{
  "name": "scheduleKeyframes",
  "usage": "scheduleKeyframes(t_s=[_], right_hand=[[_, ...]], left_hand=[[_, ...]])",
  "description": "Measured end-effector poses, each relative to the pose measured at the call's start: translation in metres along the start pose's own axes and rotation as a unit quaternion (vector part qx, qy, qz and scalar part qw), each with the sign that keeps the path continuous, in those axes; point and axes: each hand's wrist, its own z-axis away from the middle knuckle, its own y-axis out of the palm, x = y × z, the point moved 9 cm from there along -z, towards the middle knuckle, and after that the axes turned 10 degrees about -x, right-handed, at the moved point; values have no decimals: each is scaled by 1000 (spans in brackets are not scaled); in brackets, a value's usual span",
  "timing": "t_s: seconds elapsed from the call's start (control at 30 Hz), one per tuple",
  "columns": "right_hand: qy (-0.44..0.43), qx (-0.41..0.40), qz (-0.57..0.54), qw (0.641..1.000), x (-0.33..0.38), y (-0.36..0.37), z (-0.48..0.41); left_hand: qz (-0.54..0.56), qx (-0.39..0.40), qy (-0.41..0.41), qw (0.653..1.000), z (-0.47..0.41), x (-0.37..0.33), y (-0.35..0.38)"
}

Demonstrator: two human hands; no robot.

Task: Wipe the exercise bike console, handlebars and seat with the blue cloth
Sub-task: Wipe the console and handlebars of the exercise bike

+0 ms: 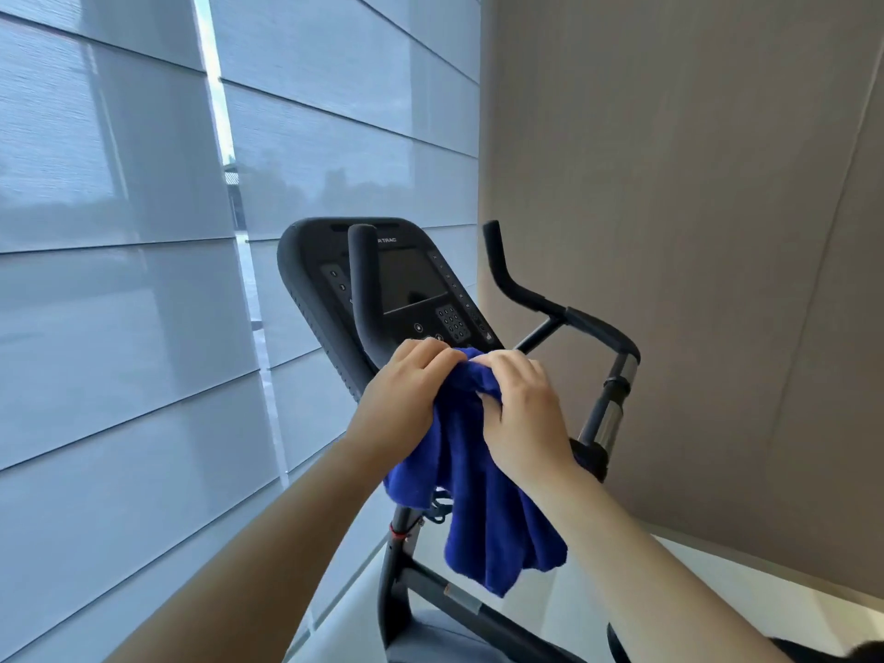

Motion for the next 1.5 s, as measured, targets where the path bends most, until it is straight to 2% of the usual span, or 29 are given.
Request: scheduleKeyframes(t_s=[0.17,0.23,0.3,0.37,0.6,0.73,0.87,0.93,1.03,1.17,1.23,1.3,1.37,1.5], right_hand=[[-8,-45,23,999,26,34,-42],[12,-31,64,997,31,59,-53],[44,21,137,989,29,90,-54],[41,42,202,978,28,108,-48],[-26,14,269,963,35,110,-29],[-30,31,269,962,37,113,-26],[49,127,182,974,20,115,-34],[82,146,197,966,15,115,-33],[91,121,251,956,19,114,-27],[39,-9,365,930,42,103,-7],[18,-84,373,924,52,100,5],[27,-95,375,922,52,102,7],[41,-69,368,926,47,104,-4],[55,20,278,959,29,105,-21]], left_hand=[[-21,-6,27,999,-22,53,-8],[-34,10,28,999,-28,78,-3],[-47,66,56,995,-24,95,16],[-60,117,98,986,-10,103,38],[-11,78,163,983,3,105,36],[-14,93,192,977,-2,110,43],[-39,159,216,963,-5,119,61],[-53,145,219,964,-5,116,58],[-56,52,205,976,-2,107,40],[44,-59,170,983,13,100,24],[80,-64,154,983,19,99,25],[94,-56,164,980,17,98,26],[94,-29,170,981,8,99,27],[81,27,185,979,-4,100,29]])
